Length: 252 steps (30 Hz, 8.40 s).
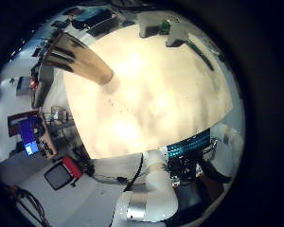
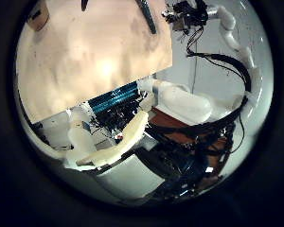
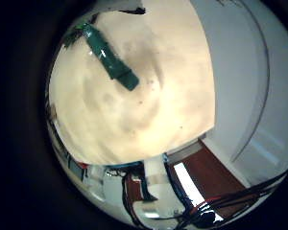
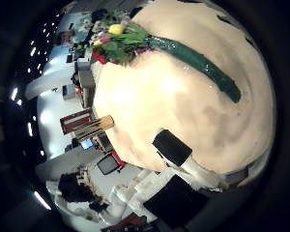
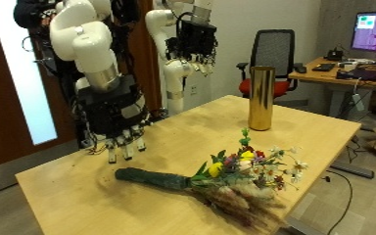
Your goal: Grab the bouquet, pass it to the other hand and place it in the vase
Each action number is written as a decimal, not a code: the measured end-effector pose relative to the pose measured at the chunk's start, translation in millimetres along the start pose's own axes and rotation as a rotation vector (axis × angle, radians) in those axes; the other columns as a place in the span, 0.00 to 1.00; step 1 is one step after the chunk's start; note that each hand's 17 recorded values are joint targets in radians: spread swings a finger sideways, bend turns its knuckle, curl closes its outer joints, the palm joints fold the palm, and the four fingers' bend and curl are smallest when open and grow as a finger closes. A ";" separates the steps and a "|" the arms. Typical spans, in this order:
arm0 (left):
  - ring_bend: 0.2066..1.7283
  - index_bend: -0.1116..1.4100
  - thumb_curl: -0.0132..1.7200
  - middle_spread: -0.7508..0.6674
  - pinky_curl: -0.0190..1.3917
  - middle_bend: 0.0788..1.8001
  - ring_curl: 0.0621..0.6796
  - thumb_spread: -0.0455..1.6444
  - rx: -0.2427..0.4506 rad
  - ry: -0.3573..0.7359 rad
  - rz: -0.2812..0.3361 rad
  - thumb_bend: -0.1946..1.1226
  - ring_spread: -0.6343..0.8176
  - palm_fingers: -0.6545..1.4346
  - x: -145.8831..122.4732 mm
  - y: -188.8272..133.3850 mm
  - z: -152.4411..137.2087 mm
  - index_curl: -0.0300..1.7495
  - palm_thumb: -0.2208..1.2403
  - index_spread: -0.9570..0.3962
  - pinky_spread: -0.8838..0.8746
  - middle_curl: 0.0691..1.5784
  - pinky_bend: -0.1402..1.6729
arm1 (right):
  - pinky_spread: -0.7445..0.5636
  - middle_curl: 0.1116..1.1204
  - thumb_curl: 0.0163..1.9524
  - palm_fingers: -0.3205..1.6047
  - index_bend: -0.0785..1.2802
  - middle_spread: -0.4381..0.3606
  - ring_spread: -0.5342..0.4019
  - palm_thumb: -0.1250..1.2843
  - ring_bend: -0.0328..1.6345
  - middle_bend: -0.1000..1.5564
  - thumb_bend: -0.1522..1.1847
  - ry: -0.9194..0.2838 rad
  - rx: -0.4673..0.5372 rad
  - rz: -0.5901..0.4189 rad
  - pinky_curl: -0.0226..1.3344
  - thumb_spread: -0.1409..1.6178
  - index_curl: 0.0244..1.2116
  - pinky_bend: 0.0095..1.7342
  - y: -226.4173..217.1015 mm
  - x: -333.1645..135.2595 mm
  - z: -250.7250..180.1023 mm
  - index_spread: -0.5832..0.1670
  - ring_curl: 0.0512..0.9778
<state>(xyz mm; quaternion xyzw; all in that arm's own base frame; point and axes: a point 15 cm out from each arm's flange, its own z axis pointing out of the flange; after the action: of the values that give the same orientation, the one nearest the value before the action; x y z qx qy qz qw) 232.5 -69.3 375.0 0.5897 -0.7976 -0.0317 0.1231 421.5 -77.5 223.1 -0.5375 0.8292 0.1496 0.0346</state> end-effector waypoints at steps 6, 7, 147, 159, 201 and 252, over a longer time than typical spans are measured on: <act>0.22 0.18 0.19 0.74 0.23 0.09 0.19 0.57 -0.002 0.001 -0.003 0.12 0.77 0.41 -1.1 -3.1 -0.8 0.19 0.38 0.84 0.80 0.18 0.19 | 0.76 0.24 0.18 0.29 0.18 0.82 0.72 0.45 0.42 0.29 0.10 0.008 -0.017 0.018 0.19 0.71 0.20 0.32 -18.8 4.0 32.1 0.73 0.15; 0.22 0.18 0.19 0.74 0.23 0.09 0.19 0.57 -0.005 0.001 -0.004 0.12 0.77 0.41 -1.1 -4.0 -0.5 0.19 0.38 0.84 0.80 0.18 0.19 | 0.76 0.24 0.18 0.29 0.17 0.82 0.71 0.46 0.42 0.30 0.10 0.010 -0.023 0.021 0.18 0.71 0.20 0.31 -21.3 5.1 37.0 0.72 0.15; 0.33 0.17 0.20 0.74 0.22 0.12 0.14 0.45 0.430 1.053 0.224 0.12 0.73 0.42 77.2 -47.4 -170.7 0.18 0.22 0.89 0.75 0.18 0.26 | 0.39 0.64 0.50 0.75 0.78 0.39 0.39 0.94 0.90 0.89 0.10 -1.096 -0.081 -1.074 0.73 0.24 0.90 0.65 270.2 -195.1 -163.3 0.37 0.62; 0.32 0.18 0.21 0.69 0.21 0.20 0.12 0.45 0.347 1.076 0.243 0.12 0.73 0.45 85.3 -44.4 -163.9 0.18 0.25 0.91 0.74 0.20 0.23 | 0.38 0.64 0.50 0.75 0.78 0.39 0.38 0.94 0.89 0.89 0.10 -1.054 -0.086 -1.096 0.76 0.25 0.89 0.64 269.0 -218.8 -147.0 0.38 0.62; 0.58 0.16 0.21 0.21 0.31 0.51 0.32 0.53 0.269 1.256 0.210 0.14 0.12 0.73 95.6 -53.6 -187.0 0.18 0.48 0.68 0.14 0.42 0.60 | 0.36 0.64 0.49 0.76 0.78 0.39 0.38 0.93 0.89 0.88 0.10 -1.017 -0.082 -1.075 0.79 0.24 0.89 0.62 254.4 -225.0 -129.0 0.38 0.62; 0.81 0.20 0.52 0.15 0.47 0.55 0.80 0.13 0.871 1.051 0.081 0.13 0.15 0.81 -42.9 -69.1 -294.1 0.86 0.94 0.18 0.18 0.66 0.74 | 0.83 0.15 0.23 0.14 0.16 0.65 0.75 0.63 0.25 0.16 0.10 -1.254 0.035 -0.667 0.27 0.63 0.16 0.26 153.9 -197.4 -119.7 0.24 0.20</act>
<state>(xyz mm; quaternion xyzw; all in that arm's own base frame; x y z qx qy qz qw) 377.4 -21.6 639.2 0.4922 -0.5932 0.5874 0.2466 378.0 120.3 412.7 -0.5748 0.4465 0.3990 0.5578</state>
